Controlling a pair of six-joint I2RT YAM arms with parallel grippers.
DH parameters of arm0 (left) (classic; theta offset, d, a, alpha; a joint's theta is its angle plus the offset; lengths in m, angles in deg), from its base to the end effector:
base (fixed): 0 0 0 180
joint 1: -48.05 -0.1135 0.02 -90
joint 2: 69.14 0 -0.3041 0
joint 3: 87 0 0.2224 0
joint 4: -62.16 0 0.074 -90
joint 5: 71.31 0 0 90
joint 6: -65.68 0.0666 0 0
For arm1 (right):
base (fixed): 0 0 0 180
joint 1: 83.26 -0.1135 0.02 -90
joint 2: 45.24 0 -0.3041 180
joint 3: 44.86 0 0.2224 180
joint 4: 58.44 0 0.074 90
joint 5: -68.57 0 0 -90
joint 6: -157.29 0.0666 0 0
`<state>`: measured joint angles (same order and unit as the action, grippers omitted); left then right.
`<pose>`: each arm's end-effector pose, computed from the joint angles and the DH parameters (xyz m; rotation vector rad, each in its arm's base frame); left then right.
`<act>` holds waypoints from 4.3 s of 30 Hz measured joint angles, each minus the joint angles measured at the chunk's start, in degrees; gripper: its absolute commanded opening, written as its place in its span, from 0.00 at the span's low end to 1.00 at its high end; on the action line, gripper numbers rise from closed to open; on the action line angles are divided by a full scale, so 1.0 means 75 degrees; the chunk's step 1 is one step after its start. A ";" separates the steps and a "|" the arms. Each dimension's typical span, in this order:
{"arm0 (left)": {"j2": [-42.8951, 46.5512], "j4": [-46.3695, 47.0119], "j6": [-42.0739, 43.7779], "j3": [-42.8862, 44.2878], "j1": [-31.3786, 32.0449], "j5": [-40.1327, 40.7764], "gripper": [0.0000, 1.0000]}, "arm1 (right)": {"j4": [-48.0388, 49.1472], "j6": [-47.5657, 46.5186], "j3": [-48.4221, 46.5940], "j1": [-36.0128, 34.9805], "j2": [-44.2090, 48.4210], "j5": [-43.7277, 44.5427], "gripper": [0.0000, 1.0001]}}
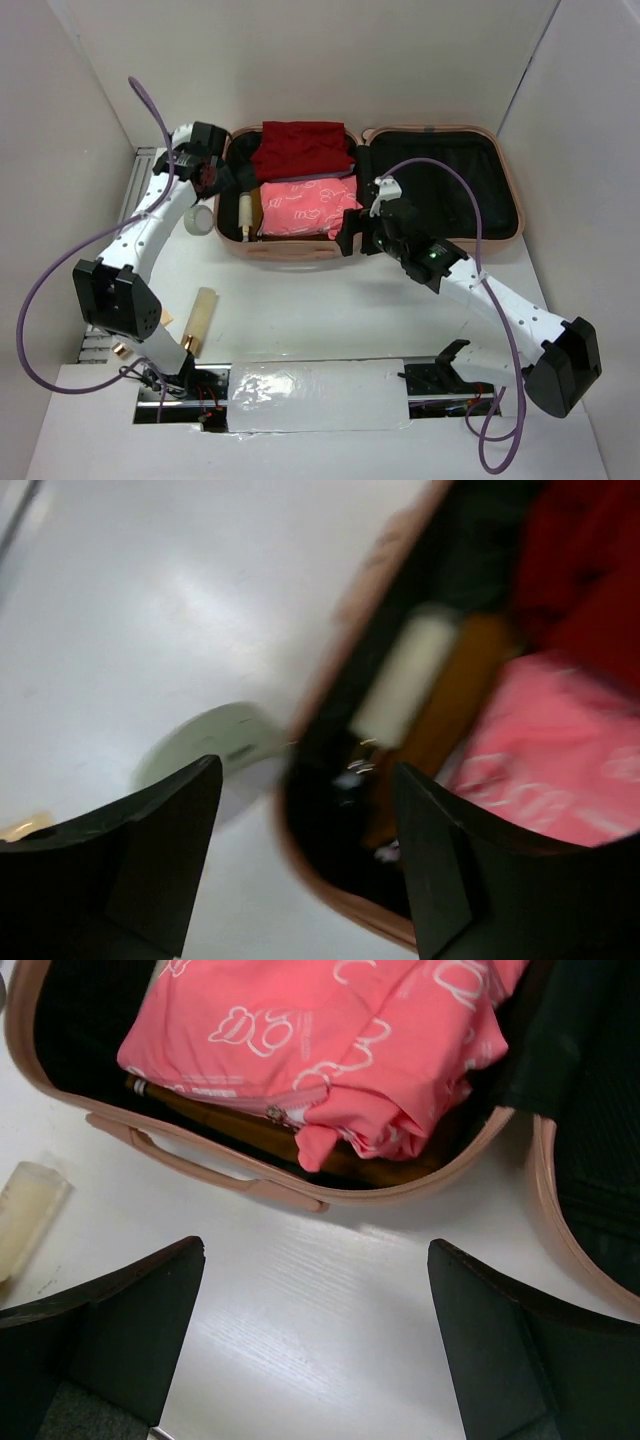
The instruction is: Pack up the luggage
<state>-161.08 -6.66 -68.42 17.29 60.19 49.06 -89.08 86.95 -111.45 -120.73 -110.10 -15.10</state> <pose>0.3201 -0.0344 0.3554 -0.8416 2.2325 0.2316 0.1916 0.1376 0.3277 -0.2584 2.0940 0.4926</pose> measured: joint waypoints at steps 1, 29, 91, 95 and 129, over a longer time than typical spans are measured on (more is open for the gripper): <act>-0.0067 0.0329 -0.0087 0.0326 0.0096 -0.0160 0.37 | 0.0035 -0.0003 0.0000 0.0041 0.0029 -0.0035 1.00; 0.1676 0.1466 -0.1565 -0.2760 -0.2637 -0.1635 1.00 | 0.0341 -0.0111 0.0641 0.0504 0.0259 -0.0562 1.00; -0.2375 0.2530 -0.0726 0.1501 -0.0207 -0.2358 0.63 | 0.0318 -0.0140 0.0988 0.0647 0.1189 0.0085 1.00; -0.3107 0.2110 -0.0688 0.2151 0.0038 -0.2477 0.86 | 0.0300 -0.0140 0.0988 0.0650 0.1189 0.0117 1.00; 0.6446 -0.0178 -0.1550 -0.3182 -0.0154 -0.1288 1.00 | -0.0323 -0.7006 -0.3891 -0.3934 -0.5560 -0.4030 1.00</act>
<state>-112.73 -7.99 -80.05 -6.57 59.03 39.40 -91.51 34.41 -140.63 -150.24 -151.81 -45.33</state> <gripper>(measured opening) 1.000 0.994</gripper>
